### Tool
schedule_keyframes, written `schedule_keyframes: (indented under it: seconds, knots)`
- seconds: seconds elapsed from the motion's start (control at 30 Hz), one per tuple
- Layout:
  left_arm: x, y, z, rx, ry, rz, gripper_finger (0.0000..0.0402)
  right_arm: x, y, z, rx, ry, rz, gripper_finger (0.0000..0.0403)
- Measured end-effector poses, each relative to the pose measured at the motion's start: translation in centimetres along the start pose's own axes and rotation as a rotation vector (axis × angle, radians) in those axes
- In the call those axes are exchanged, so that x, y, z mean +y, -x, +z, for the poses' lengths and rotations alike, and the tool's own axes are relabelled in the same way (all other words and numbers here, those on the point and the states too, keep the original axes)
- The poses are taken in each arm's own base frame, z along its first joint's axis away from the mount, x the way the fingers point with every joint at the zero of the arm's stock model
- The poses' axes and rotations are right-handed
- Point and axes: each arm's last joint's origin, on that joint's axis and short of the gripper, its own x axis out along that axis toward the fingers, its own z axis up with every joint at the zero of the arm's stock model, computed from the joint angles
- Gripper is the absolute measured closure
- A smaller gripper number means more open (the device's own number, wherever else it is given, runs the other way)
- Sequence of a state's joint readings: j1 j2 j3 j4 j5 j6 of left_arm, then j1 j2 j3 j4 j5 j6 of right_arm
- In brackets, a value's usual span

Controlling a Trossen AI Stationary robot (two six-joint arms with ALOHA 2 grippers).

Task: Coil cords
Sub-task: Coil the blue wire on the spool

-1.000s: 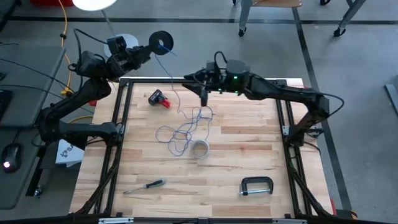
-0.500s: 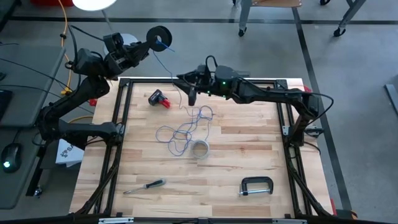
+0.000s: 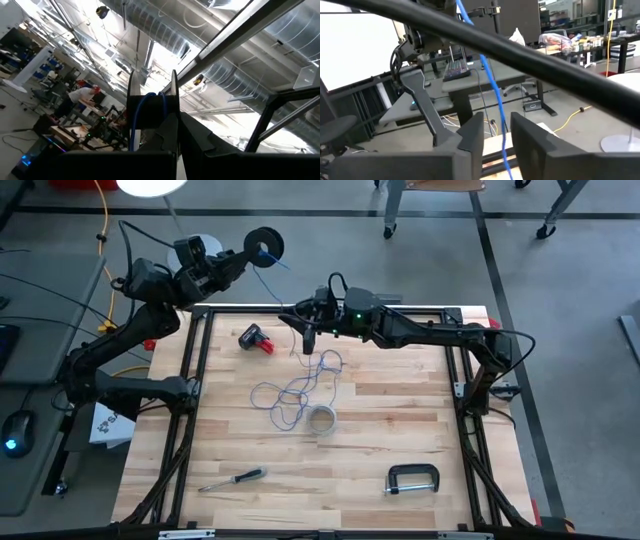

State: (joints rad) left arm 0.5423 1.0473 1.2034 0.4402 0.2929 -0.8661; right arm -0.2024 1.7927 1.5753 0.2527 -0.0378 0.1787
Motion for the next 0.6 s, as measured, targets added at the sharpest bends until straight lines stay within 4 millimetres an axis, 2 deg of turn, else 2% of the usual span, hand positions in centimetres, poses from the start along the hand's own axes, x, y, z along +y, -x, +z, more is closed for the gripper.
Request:
schedule_keyframes:
  seconds: [0.2, 0.3, 0.6]
  knots:
    - [0.2, -0.1, 0.0, -0.008, -0.029, 0.016, 0.0401, 0.1, 0.0, 0.0, 0.013, -0.026, 0.027, 0.0392]
    - [0.3, 0.0, 0.2, -0.014, -0.063, 0.024, 0.0401, 0.5, 0.6, 0.5, 0.023, -0.030, 0.053, 0.0398]
    - [1.7, 0.5, 0.5, 0.039, -0.050, 0.112, 0.0401, 1.9, 4.1, 4.0, 0.037, 0.002, 0.095, 0.0402]
